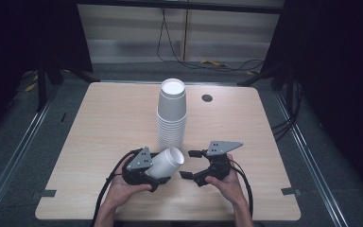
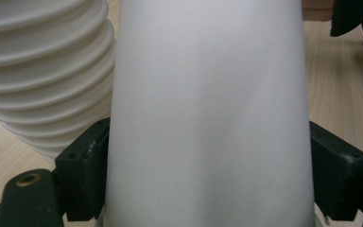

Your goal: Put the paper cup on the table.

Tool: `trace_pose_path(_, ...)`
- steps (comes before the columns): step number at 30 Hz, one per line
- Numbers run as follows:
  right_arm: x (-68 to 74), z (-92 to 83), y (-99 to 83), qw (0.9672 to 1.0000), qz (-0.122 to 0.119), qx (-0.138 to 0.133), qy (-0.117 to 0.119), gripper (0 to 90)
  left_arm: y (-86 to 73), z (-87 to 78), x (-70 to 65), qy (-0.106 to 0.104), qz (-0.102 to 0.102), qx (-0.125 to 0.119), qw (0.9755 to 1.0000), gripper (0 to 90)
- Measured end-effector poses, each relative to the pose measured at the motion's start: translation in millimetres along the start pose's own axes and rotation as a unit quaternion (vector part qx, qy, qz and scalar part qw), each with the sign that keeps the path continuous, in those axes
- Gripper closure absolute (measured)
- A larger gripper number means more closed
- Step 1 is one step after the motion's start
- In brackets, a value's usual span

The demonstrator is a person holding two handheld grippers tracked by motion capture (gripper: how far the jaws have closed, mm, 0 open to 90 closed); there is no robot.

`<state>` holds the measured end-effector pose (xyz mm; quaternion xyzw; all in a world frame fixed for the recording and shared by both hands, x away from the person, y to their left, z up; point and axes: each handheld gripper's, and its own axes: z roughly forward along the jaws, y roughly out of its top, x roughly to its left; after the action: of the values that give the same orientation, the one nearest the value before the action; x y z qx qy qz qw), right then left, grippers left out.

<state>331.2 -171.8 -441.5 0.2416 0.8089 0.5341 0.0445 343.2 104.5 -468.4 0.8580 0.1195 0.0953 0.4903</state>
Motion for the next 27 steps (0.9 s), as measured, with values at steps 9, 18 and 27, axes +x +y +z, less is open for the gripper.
trace_pose_path(9,-3.8,3.0,-0.5,0.9996,-0.006,0.026,0.005,15.9,2.0,3.9,-1.3,-0.003,0.025,0.052,0.9983,16.1)
trace_pose_path(18,-2.3,4.0,-1.2,0.9987,-0.016,0.048,0.010,16.1,11.6,6.6,-5.8,-0.003,0.058,0.088,0.9944,16.6)
trace_pose_path(27,0.0,6.3,5.4,0.9949,-0.040,0.091,0.015,16.0,16.4,4.4,-3.5,-0.013,0.068,0.106,0.9920,16.6)
